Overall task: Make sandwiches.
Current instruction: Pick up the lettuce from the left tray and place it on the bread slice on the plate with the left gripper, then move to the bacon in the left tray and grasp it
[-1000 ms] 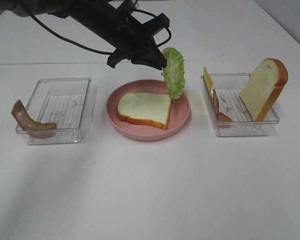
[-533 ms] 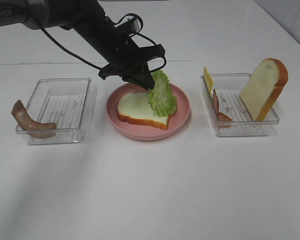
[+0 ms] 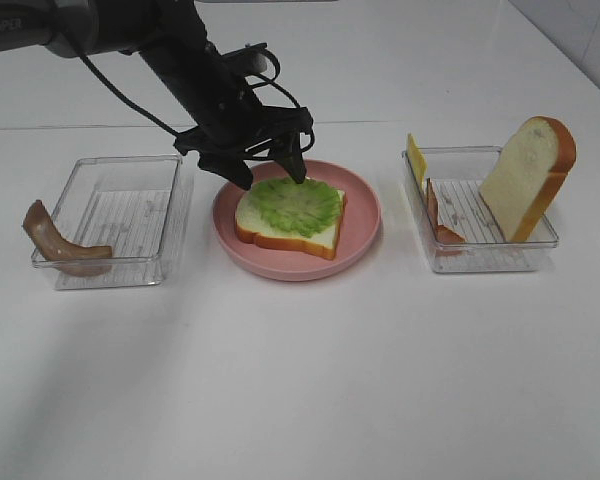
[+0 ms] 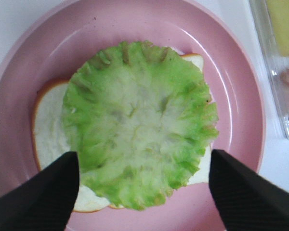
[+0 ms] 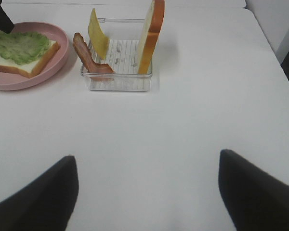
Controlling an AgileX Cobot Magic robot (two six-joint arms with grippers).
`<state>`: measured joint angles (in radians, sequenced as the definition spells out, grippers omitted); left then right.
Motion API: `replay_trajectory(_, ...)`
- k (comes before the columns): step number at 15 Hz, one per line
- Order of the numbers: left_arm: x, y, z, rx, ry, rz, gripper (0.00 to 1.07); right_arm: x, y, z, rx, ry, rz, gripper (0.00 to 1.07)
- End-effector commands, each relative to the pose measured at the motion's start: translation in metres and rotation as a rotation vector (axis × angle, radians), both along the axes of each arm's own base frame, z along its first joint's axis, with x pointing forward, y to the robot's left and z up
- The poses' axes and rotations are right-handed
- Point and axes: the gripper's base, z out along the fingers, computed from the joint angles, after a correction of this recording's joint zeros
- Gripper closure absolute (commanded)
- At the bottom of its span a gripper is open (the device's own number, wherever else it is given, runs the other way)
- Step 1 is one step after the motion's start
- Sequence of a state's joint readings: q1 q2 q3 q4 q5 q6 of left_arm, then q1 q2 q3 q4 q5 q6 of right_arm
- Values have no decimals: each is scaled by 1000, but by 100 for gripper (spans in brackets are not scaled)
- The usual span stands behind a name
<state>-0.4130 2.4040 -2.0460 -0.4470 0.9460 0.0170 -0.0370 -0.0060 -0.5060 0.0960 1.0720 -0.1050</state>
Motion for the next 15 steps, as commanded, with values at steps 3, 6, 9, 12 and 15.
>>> replay_trajectory(3,-3,18,35,169,-95,-60,27,-1,0,1,-6,-22,-4,31)
replay_trajectory(6,-8,35,55,245,-74,-79,28,-1,0,1,-6,-22,-4,31)
replay_trajectory(9,-11,65,72,262,13,-24,29,-1,0,1,-6,-22,-4,31)
replay_trajectory(12,-12,90,89,270,31,11,30,-1,0,1,-6,-22,-4,31)
replay_trajectory(15,-22,118,130,245,-21,126,31,-1,0,1,-6,-22,-5,31)
